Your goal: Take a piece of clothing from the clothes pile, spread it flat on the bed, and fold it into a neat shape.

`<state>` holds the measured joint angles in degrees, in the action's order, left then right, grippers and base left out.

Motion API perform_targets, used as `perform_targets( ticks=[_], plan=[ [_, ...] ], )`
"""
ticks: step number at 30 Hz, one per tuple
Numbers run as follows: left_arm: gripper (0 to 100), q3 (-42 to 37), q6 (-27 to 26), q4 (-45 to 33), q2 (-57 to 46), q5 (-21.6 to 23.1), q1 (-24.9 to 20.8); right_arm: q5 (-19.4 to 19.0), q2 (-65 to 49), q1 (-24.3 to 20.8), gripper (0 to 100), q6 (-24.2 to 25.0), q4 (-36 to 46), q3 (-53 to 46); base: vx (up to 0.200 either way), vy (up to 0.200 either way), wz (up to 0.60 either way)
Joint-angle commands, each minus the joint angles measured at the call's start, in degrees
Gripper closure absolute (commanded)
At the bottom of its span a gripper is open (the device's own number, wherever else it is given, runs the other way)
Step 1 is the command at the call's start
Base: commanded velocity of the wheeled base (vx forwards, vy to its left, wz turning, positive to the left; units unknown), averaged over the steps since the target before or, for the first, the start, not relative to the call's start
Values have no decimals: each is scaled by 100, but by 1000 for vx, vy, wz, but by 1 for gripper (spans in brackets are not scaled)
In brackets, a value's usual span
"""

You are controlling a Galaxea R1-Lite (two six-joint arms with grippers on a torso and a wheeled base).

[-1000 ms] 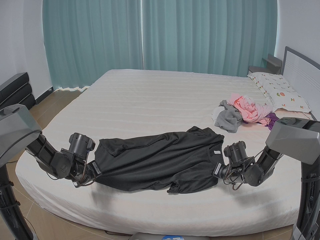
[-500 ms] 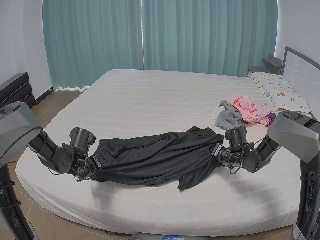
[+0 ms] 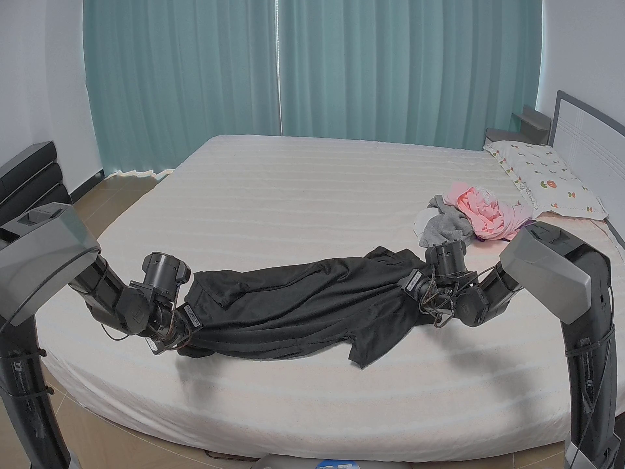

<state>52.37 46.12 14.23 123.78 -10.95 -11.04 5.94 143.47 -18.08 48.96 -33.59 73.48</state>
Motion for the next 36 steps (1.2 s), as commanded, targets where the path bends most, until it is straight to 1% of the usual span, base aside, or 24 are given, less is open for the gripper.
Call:
perform_targets(
  ticks=[1, 5, 11, 17, 21, 35, 36],
  plan=[
    [100, 36, 3, -8, 172, -4, 32, -58, -144, 6, 0, 149, -60, -194, 0, 0, 0],
    [100, 36, -6, -34, 120, 14, 32, -365, -592, -11, 0, 88, -69, -722, 0, 0, 0],
    [100, -87, -6, -43, 41, 14, 32, -620, -786, -258, 0, -97, -219, -1618, 0, 0, 0],
    [100, -192, 3, -25, -12, 22, 32, -673, -724, -583, 0, -211, -245, -1917, 0, 0, 0],
    [100, -219, 3, -25, -30, 22, 23, -673, -654, -802, 0, -211, -219, -1873, 0, 0, 0],
    [100, -210, 3, -16, -21, 14, 23, -699, -364, -802, 0, -202, -87, -1381, 0, 0, 0],
    [100, -210, 3, -16, -21, 22, 23, -690, -364, -802, 100, -202, -78, -1372, 0, 0, 0]
  ],
)
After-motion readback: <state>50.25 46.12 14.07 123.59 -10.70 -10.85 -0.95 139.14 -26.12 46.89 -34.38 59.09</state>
